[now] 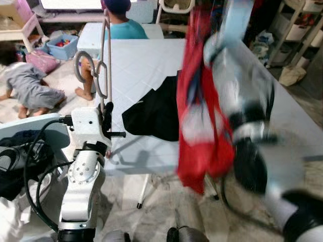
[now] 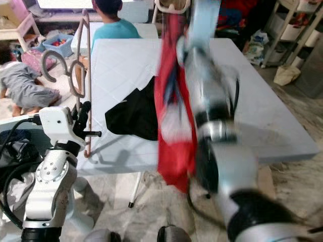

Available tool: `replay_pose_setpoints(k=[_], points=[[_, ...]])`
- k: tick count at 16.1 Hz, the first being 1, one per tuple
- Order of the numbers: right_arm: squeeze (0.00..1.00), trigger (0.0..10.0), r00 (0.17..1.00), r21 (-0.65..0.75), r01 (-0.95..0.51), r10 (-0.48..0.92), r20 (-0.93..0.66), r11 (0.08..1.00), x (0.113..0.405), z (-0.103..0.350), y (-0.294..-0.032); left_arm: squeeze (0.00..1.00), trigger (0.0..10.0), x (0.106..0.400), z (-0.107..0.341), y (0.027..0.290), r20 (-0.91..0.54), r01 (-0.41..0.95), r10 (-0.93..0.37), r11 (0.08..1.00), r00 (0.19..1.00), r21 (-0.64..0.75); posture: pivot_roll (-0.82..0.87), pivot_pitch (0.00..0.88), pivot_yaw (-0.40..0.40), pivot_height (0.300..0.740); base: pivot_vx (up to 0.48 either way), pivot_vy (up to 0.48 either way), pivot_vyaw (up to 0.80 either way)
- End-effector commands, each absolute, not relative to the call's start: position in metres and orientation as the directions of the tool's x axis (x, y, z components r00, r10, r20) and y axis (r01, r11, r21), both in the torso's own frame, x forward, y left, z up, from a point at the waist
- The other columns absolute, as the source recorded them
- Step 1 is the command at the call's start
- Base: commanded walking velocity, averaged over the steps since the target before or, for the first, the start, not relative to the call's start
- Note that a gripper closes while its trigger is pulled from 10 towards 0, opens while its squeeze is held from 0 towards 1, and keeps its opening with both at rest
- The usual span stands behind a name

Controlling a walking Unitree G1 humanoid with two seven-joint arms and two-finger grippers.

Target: Hang hanger

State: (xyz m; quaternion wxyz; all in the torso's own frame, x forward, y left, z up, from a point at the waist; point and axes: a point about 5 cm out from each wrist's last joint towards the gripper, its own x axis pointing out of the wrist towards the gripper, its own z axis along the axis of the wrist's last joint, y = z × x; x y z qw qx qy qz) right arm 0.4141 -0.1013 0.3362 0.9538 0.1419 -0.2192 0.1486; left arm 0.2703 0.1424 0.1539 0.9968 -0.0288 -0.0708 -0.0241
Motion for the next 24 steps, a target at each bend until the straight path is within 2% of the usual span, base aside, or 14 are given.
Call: replay_pose_setpoints(k=[1,4,5,7,8,9,11,13,15,17,20,21,23,24], points=[[0.00,10.0,0.830,0.286,-0.357,0.162,0.533,0.889,0.413,0.362,-0.108,0.00,10.0,0.268,0.154,0.140,0.132,0.053,-0.046,0.997,0.990,-0.048,0.04,0.056,-0.065,0.740,0.000,0.000,0.00],[0.00,10.0,0.808,0.307,-0.385,0.157,0.568,0.870,0.412,0.374,-0.111,0.00,10.0,0.267,0.153,0.142,0.132,0.039,-0.033,0.998,0.991,-0.046,0.04,0.059,-0.075,0.740,0.000,0.000,0.00],[0.00,10.0,0.829,0.281,-0.374,0.183,0.529,0.884,0.415,0.356,-0.110,0.00,10.0,0.267,0.153,0.142,0.131,0.036,-0.029,0.998,0.991,-0.047,0.04,0.059,-0.075,0.740,0.000,0.000,0.00],[0.00,10.0,0.924,0.123,-0.316,0.276,0.265,0.941,0.422,0.279,-0.109,0.00,10.0,0.267,0.152,0.139,0.128,0.040,-0.033,0.998,0.991,-0.051,0.04,0.066,-0.073,0.740,0.000,0.000,0.00],[0.15,10.0,0.945,0.043,-0.315,0.309,0.104,0.948,0.420,0.240,-0.113,0.00,10.0,0.267,0.152,0.138,0.126,0.045,-0.039,0.998,0.991,-0.053,0.03,0.069,-0.068,0.740,0.000,0.000,0.00],[1.00,10.0,0.953,-0.002,-0.301,0.300,-0.043,0.954,0.415,0.204,-0.125,0.00,10.0,0.267,0.152,0.138,0.123,0.051,-0.045,0.997,0.991,-0.053,0.02,0.072,-0.061,0.740,0.000,0.000,0.00],[1.00,10.0,0.949,-0.063,-0.260,0.243,-0.199,0.964,0.404,0.162,-0.154,0.00,10.0,0.268,0.151,0.136,0.116,0.064,-0.058,0.996,0.992,-0.054,0.02,0.076,-0.052,0.740,0.000,0.000,0.00],[1.00,10.0,0.943,-0.118,-0.277,0.245,-0.226,0.954,0.399,0.154,-0.167,0.00,10.0,0.269,0.151,0.135,0.113,0.075,-0.068,0.996,0.991,-0.057,0.01,0.079,-0.045,0.740,0.000,0.000,0.00],[1.00,10.0,0.921,-0.274,-0.346,0.269,-0.283,0.897,0.388,0.143,-0.192,0.00,10.0,0.268,0.149,0.130,0.102,0.111,-0.104,0.992,0.989,-0.060,0.01,0.080,-0.037,0.740,0.000,0.000,0.00],[1.00,10.0,0.942,-0.258,-0.311,0.261,-0.208,0.915,0.388,0.154,-0.200,0.00,10.0,0.268,0.149,0.130,0.101,0.113,-0.107,0.992,0.989,-0.059,0.01,0.081,-0.035,0.740,0.000,0.000,0.00],[1.00,10.0,0.958,-0.190,-0.276,0.285,0.019,0.942,0.383,0.185,-0.218,0.00,10.0,0.269,0.148,0.131,0.092,0.123,-0.117,0.991,0.989,-0.055,0.00,0.083,-0.025,0.740,0.000,0.000,0.00],[1.00,10.0,0.961,-0.213,-0.257,0.272,0.046,0.943,0.379,0.190,-0.227,0.00,10.0,0.269,0.148,0.131,0.092,0.128,-0.123,0.990,0.988,-0.054,0.00,0.083,-0.025,0.740,0.000,0.000,0.00],[1.00,10.0,0.962,-0.397,-0.259,0.271,-0.026,0.881,0.373,0.191,-0.246,0.00,10.0,0.270,0.149,0.131,0.092,0.134,-0.129,0.990,0.987,-0.052,0.00,0.083,-0.020,0.740,0.000,0.000,0.00],[1.00,10.0,0.934,-0.405,-0.355,0.303,-0.188,0.843,0.370,0.180,-0.254,0.00,10.0,0.270,0.148,0.132,0.088,0.135,-0.130,0.990,0.988,-0.051,0.00,0.081,-0.019,0.740,0.000,0.000,0.00]])
